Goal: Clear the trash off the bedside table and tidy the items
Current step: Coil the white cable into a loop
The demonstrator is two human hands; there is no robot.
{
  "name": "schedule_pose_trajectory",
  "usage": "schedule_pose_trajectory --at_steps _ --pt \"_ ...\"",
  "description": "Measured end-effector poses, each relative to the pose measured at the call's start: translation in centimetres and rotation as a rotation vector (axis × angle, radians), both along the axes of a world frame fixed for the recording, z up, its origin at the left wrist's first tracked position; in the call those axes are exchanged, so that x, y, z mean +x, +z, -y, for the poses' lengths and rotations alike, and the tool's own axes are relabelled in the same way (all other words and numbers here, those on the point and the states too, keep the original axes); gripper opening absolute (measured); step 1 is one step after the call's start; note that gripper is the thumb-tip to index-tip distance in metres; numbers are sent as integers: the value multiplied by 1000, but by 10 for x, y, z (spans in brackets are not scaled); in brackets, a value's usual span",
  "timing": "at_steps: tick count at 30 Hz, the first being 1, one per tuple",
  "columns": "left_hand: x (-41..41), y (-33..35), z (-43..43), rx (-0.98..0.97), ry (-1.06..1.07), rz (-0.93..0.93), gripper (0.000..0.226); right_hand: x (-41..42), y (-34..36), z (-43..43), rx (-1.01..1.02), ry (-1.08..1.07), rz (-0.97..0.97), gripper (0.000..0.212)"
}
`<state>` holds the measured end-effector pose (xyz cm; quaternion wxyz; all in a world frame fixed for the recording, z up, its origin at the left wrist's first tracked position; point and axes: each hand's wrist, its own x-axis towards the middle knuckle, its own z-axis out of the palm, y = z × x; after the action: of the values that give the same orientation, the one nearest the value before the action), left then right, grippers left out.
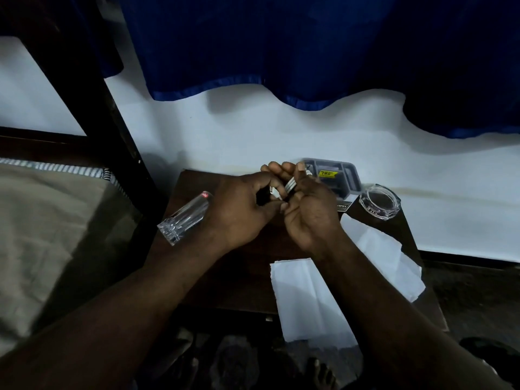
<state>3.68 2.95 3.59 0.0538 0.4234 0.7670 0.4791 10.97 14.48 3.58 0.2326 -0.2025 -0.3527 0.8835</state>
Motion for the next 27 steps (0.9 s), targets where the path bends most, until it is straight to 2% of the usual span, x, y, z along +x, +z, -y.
schedule_pose_trajectory --at_steps 3,5,12,19,24,27 --pt "1 -6 -6 73 72 172 18 0 3 3 -71 -10 -21 30" --pt "3 -10 -8 91 94 210 16 0 4 5 -88 -24 -14 31" --pt "13 -11 -10 113 29 -5 22 -3 -3 17 -50 -114 103 28" --pt "9 -10 -10 -37 82 -135 26 0 0 19 -48 -98 92 32" --pt "10 -10 -11 -3 66 -58 16 4 9 19 -160 -77 22 36" --pt "10 -8 -12 43 73 61 30 8 12 19 -257 -15 -78 45"
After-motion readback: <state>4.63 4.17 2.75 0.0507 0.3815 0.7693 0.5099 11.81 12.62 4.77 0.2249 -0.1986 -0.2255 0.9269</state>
